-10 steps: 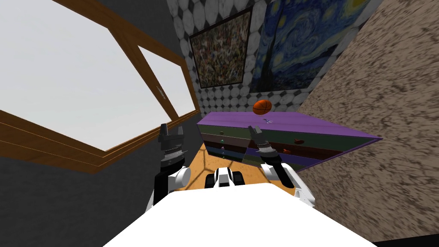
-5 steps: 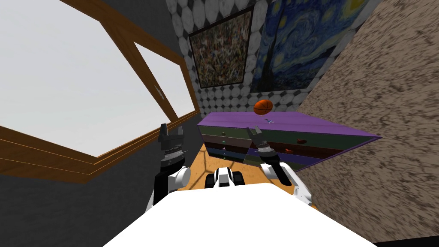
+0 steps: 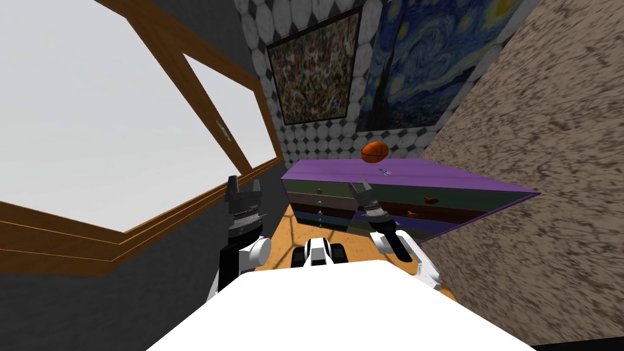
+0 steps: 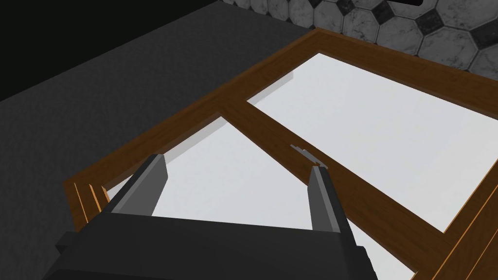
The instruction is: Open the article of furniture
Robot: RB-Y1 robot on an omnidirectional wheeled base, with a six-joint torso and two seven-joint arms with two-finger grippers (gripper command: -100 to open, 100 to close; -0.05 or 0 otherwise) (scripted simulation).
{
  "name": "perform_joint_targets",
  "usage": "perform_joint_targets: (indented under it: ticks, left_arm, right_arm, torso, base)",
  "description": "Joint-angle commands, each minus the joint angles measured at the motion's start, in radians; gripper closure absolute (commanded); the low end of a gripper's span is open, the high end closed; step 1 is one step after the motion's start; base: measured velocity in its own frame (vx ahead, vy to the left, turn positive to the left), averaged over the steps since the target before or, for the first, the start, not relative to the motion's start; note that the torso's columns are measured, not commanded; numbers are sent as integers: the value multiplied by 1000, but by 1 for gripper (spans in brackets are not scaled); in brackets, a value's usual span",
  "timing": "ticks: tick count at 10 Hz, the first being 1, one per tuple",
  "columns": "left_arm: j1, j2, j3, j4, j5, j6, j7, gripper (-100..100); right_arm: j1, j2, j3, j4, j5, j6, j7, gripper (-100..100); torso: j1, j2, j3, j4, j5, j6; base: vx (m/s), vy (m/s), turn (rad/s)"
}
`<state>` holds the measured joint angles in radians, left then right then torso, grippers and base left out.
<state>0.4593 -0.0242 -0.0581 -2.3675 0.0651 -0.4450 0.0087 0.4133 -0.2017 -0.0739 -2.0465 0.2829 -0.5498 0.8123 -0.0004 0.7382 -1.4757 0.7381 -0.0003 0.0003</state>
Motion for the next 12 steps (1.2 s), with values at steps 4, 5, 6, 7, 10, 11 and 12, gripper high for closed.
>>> perform_joint_targets:
  ticks: [4, 5, 6, 7, 10, 11, 12]
  left_arm:
    - [0, 0, 0, 0, 0, 0, 0, 0]
    - [0, 0, 0, 0, 0, 0, 0, 0]
    - [0, 0, 0, 0, 0, 0, 0, 0]
    - [0, 0, 0, 0, 0, 0, 0, 0]
    - [0, 0, 0, 0, 0, 0, 0, 0]
    - [0, 0, 0, 0, 0, 0, 0, 0]
    - [0, 0, 0, 0, 0, 0, 0, 0]
  right_arm:
    - [-15, -8, -5, 38, 27, -10, 136, -100]
    - [-23, -12, -9, 65, 45, -19, 175, -100]
    - [-23, -12, -9, 65, 45, -19, 200, -100]
    - [-23, -12, -9, 65, 45, -19, 213, -100]
    - [-31, -16, -14, 92, 64, -27, 290, -100]
    - [-37, -20, -18, 119, 83, -35, 328, -100]
    - [-37, -20, -18, 119, 83, -35, 353, -100]
  torso:
    - [1, -1, -1, 0, 1, -1]
    - [-1, 0, 0, 0, 0, 0]
    - [1, 0, 0, 0, 0, 0]
    - [1, 0, 0, 0, 0, 0]
    - [1, -1, -1, 0, 1, 0]
    - [-1, 0, 0, 0, 0, 0]
    - [0, -1, -1, 0, 0, 0]
  base:
    - [34, 52, -32]
    - [40, 60, -71]
    - [41, 63, -59]
    - [18, 39, -1]
    - [29, 64, -43]
    - [46, 64, -64]
    - [42, 68, -51]
